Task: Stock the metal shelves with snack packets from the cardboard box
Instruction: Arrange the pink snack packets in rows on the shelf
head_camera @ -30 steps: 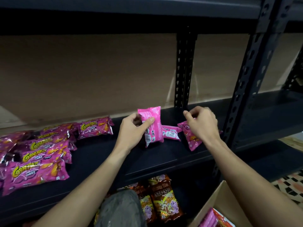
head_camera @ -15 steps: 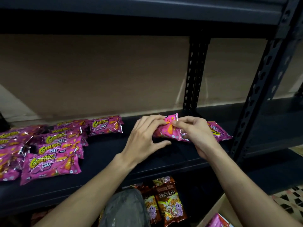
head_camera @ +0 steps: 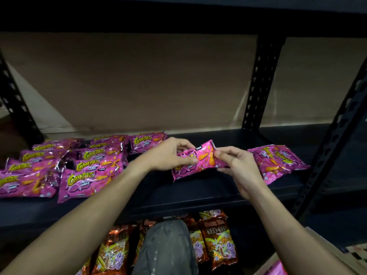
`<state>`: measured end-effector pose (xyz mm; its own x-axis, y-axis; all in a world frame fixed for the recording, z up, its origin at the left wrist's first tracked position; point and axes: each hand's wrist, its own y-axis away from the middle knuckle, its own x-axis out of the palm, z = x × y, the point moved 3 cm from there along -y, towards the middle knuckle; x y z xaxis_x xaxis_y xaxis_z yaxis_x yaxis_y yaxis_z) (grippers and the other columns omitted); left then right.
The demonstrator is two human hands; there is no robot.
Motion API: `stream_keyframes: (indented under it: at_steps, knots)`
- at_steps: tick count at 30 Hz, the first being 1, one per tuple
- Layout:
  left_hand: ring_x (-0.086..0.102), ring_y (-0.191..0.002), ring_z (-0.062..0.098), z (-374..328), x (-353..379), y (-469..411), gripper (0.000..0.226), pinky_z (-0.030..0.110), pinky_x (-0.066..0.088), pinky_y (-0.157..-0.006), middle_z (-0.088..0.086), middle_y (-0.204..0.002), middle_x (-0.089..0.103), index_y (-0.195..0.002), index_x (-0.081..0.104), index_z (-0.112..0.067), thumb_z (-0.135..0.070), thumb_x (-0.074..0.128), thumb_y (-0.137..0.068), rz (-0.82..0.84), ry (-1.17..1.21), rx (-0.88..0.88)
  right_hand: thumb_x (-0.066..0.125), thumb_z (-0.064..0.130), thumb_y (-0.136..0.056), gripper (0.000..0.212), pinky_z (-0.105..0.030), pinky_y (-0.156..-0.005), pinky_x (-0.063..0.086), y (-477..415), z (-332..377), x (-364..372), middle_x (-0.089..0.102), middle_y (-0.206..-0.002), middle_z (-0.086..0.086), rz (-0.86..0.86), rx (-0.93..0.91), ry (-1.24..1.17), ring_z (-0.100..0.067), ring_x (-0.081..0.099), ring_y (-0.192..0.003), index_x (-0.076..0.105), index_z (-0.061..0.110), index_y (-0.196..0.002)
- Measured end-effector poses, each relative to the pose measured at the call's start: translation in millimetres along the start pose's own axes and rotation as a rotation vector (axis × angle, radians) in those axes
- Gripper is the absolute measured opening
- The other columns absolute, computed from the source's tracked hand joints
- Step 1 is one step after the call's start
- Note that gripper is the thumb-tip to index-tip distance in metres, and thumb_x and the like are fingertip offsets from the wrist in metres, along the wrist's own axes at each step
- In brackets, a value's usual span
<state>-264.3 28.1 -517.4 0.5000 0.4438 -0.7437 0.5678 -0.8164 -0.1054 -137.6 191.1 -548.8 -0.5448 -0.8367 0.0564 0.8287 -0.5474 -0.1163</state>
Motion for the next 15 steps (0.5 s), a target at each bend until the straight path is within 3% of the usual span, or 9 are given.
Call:
stream_keyframes:
  at_steps: [4,6,8,10,13,15]
  knots:
    - [0.063,-0.102,0.001,10.6,-36.9,1.3,0.042,0.028,0.051,-0.097,-0.01,-0.105,0.07,-0.105,0.071,-0.027,-0.041,0.087,-0.068,-0.08,-0.085,-0.078,0.067,0.013,-0.093,0.009,-0.029,-0.077,0.054,0.9,-19.4,11.2,0.076,-0.096,-0.003,0.028,0.029,0.043,-0.017,0.071,-0.094,0.073,0.019,-0.091]
    - [0.065,-0.092,0.004,15.0,-54.3,0.2,0.046,0.023,0.053,-0.08,-0.01,-0.098,0.07,-0.103,0.07,-0.025,-0.046,0.087,-0.065,-0.137,-0.095,-0.132,0.066,0.012,-0.093,0.01,-0.027,-0.075,0.053,1.0,-28.7,13.2,0.076,-0.095,-0.004,0.029,0.043,0.11,-0.017,0.07,-0.092,0.073,0.018,-0.09]
    - [0.064,-0.078,0.007,20.3,-68.7,-3.9,0.047,0.015,0.046,-0.06,-0.006,-0.09,0.069,-0.102,0.07,-0.018,-0.041,0.088,-0.065,-0.176,-0.057,-0.162,0.064,0.01,-0.094,0.012,-0.023,-0.073,0.053,-0.2,-36.4,12.8,0.075,-0.094,-0.004,0.026,0.037,0.188,-0.017,0.069,-0.091,0.073,0.016,-0.089]
    - [0.062,-0.076,0.009,28.4,-79.6,-8.8,0.044,0.01,0.041,-0.052,-0.002,-0.09,0.067,-0.102,0.069,-0.013,-0.034,0.088,-0.068,-0.174,-0.056,-0.187,0.064,0.008,-0.094,0.014,-0.025,-0.074,0.054,-2.2,-40.7,10.0,0.075,-0.092,-0.005,0.009,0.025,0.226,-0.018,0.068,-0.091,0.074,0.016,-0.087]
    - [0.062,-0.099,0.016,43.1,-88.3,-13.2,0.042,0.022,0.05,-0.073,0.003,-0.106,0.066,-0.104,0.068,-0.016,-0.031,0.087,-0.07,-0.155,-0.136,-0.243,0.064,0.009,-0.094,0.016,-0.03,-0.078,0.058,-3.4,-42.7,6.9,0.074,-0.091,-0.003,0.006,0.003,0.27,-0.019,0.069,-0.091,0.074,0.016,-0.085]
    - [0.059,-0.108,0.02,51.2,-88.1,-16.8,0.046,0.028,0.046,-0.089,0.004,-0.114,0.065,-0.108,0.068,-0.014,-0.03,0.087,-0.07,-0.132,-0.202,-0.268,0.064,0.01,-0.094,0.015,-0.031,-0.08,0.059,-3.5,-44.0,5.8,0.074,-0.09,-0.002,0.006,-0.011,0.297,-0.019,0.07,-0.091,0.074,0.017,-0.085]
